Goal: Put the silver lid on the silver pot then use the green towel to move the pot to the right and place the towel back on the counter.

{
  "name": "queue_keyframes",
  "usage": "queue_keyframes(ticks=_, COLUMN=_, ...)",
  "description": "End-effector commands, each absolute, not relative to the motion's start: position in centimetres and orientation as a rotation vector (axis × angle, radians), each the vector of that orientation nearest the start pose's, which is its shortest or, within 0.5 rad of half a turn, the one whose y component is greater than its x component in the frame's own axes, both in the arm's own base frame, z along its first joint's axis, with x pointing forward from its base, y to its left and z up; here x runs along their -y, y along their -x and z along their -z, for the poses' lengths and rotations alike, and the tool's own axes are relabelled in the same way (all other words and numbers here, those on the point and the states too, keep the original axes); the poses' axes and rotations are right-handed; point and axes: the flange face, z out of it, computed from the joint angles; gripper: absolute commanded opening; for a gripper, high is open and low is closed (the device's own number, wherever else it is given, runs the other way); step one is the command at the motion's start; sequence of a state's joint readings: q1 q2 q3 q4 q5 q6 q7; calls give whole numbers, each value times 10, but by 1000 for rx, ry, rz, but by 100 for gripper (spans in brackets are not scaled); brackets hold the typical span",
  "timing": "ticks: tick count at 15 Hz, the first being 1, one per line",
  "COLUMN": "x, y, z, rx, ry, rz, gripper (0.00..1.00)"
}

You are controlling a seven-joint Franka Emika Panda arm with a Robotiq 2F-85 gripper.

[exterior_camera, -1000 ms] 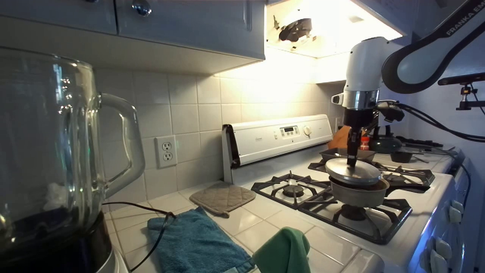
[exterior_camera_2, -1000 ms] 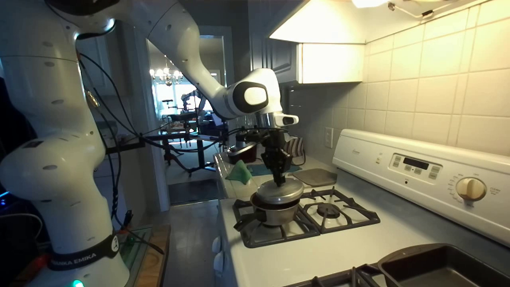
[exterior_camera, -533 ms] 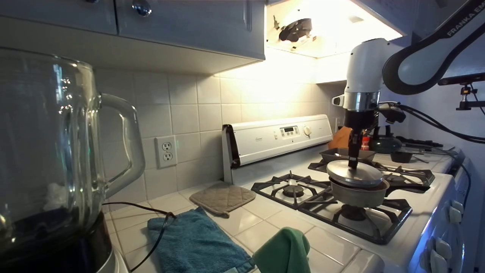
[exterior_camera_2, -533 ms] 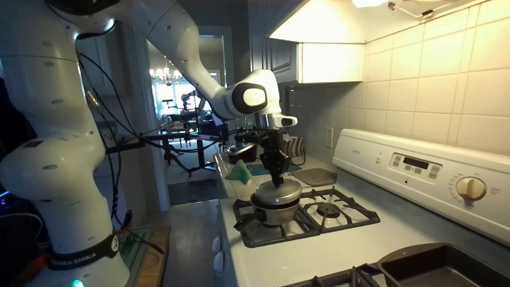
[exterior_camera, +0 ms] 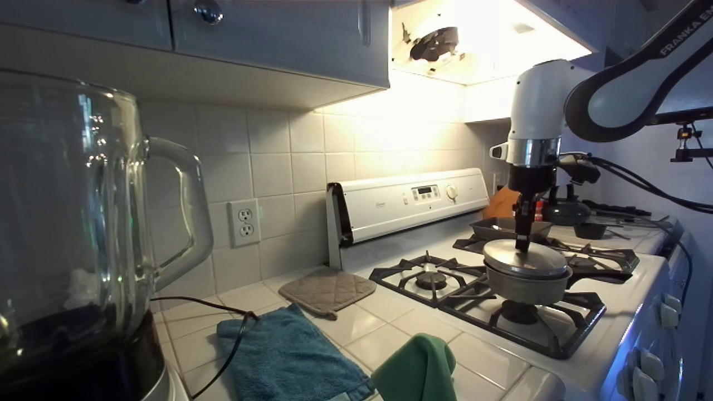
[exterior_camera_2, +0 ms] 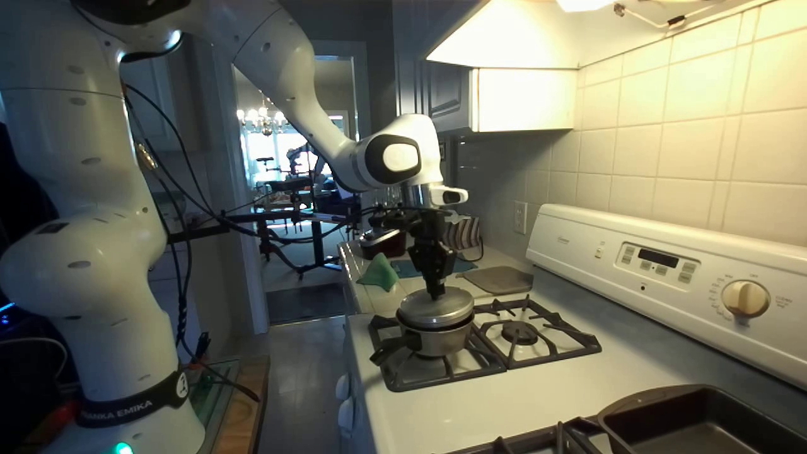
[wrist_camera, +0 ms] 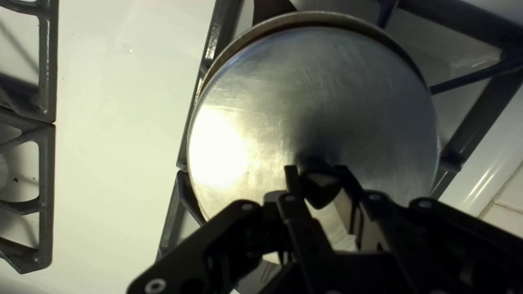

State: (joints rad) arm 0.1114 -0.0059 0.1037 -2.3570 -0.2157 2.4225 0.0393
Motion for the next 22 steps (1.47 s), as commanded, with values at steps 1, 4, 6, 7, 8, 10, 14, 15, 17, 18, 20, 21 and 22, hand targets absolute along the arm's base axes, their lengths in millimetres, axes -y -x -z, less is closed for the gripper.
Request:
queue_keyframes(ticks=1, x=-109, y=-492, z=-336, rx=526, ry=3213, rz=160, gripper=6)
queue_keyframes(ticks=4, x=-109, y=-493, z=-334, rx=528, ry=3213, rz=149, gripper=6)
queue_keyframes(ticks=6, x=-110, y=-493, z=-332, rx=529, ry=3212, rz=144, gripper=6)
queue_keyframes(ticks=7, x=-110, y=-493, z=-331, rx=530, ry=3211, rz=141, gripper=6)
queue_keyframes(ticks=8, x=-110, y=-493, z=-330, rx=530, ry=3211, rz=137, gripper=6)
queue_keyframes(ticks=10, x=-110, y=-493, z=-330, rx=528, ry=3211, rz=133, gripper=15)
queue_keyframes(ticks=14, x=-112, y=-493, z=-330, rx=522, ry=3225, rz=123, gripper=64)
queue_keyframes(ticks=15, x=-115, y=-492, z=-333, rx=527, ry=3225, rz=137, gripper=70)
queue_keyframes(ticks=17, x=-128, y=-488, z=-341, rx=558, ry=3225, rz=163, gripper=84)
queue_keyframes(ticks=18, x=-140, y=-486, z=-346, rx=597, ry=3217, rz=182, gripper=92)
queue_keyframes(ticks=20, x=-177, y=-478, z=-356, rx=716, ry=3193, rz=225, gripper=99)
queue_keyframes(ticks=21, x=-201, y=-472, z=-358, rx=811, ry=3169, rz=238, gripper=100)
queue_keyframes(ticks=22, x=-228, y=-466, z=-358, rx=915, ry=3134, rz=245, gripper=100)
